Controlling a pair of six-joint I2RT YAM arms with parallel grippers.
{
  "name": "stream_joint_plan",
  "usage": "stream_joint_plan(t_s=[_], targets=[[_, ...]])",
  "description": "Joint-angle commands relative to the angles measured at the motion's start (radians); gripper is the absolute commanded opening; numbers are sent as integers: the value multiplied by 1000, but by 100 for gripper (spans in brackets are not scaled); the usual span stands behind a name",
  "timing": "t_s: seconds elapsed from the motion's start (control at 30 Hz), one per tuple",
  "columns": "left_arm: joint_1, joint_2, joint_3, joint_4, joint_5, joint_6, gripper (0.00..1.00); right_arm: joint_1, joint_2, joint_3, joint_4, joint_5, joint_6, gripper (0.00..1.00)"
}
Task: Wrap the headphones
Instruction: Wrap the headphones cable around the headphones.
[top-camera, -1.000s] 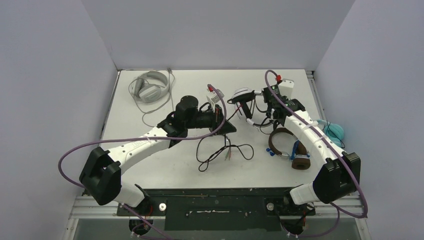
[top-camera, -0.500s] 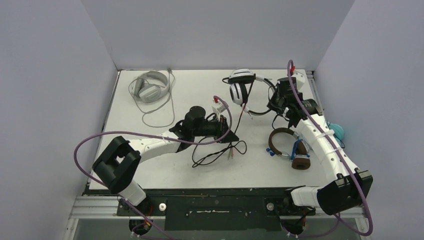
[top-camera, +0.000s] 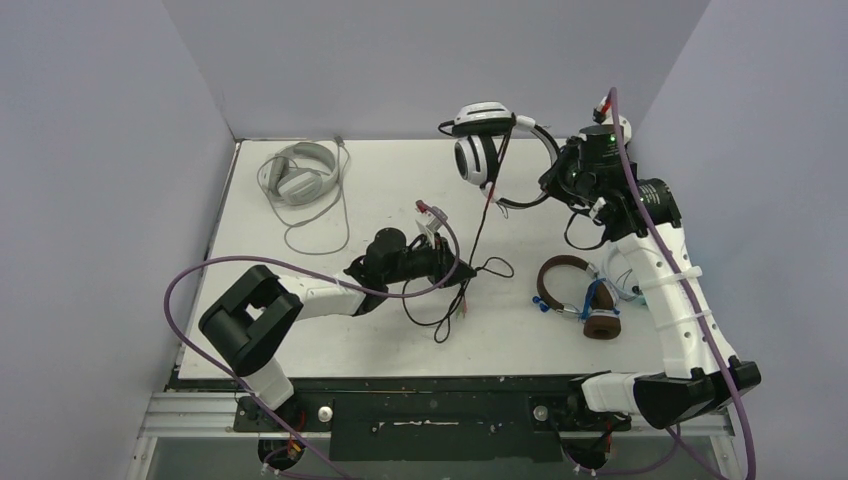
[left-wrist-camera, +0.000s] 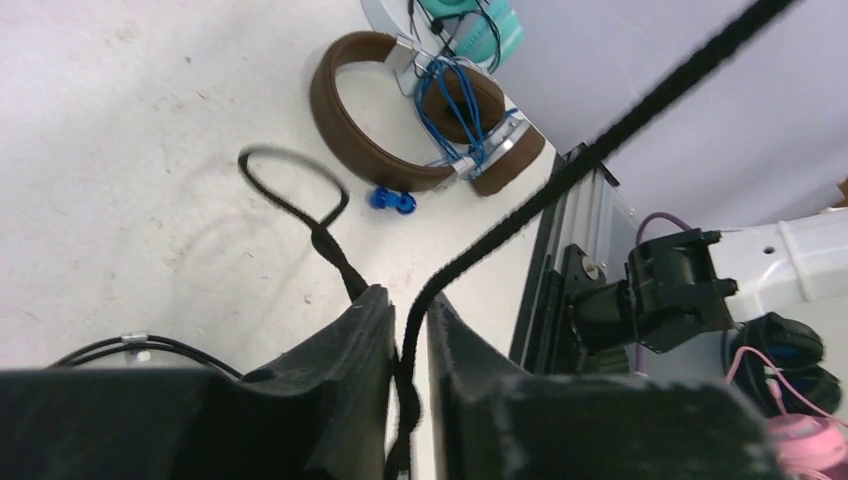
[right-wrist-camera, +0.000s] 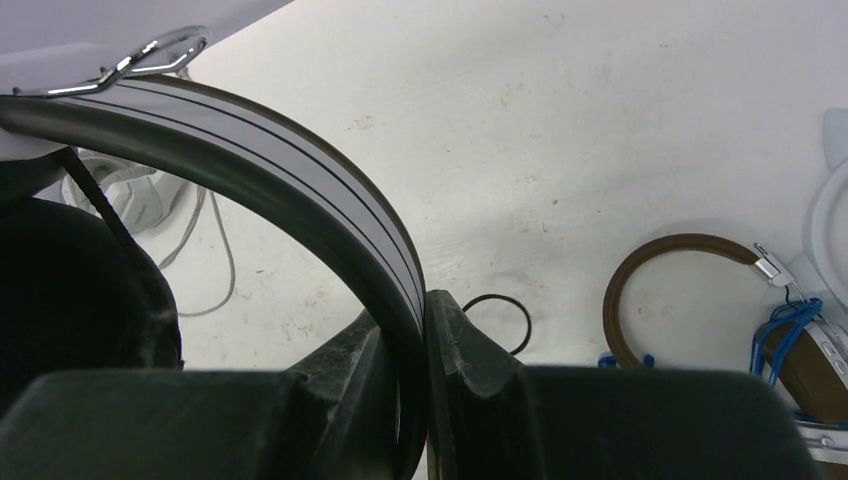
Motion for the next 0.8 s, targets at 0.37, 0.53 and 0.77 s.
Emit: stream_joint_plan(t_s=[0.37,0.53,0.77], targets=[[-14,40,-43,160,-139,81,19,-4,8,242,-123,24,16,0],[-20,108,-51,172,-178,94,25,-3,24,329,-143,29,18,0],[-22,204,-36,170,-216,108,29,-8,49,448,-174,38,20,0]])
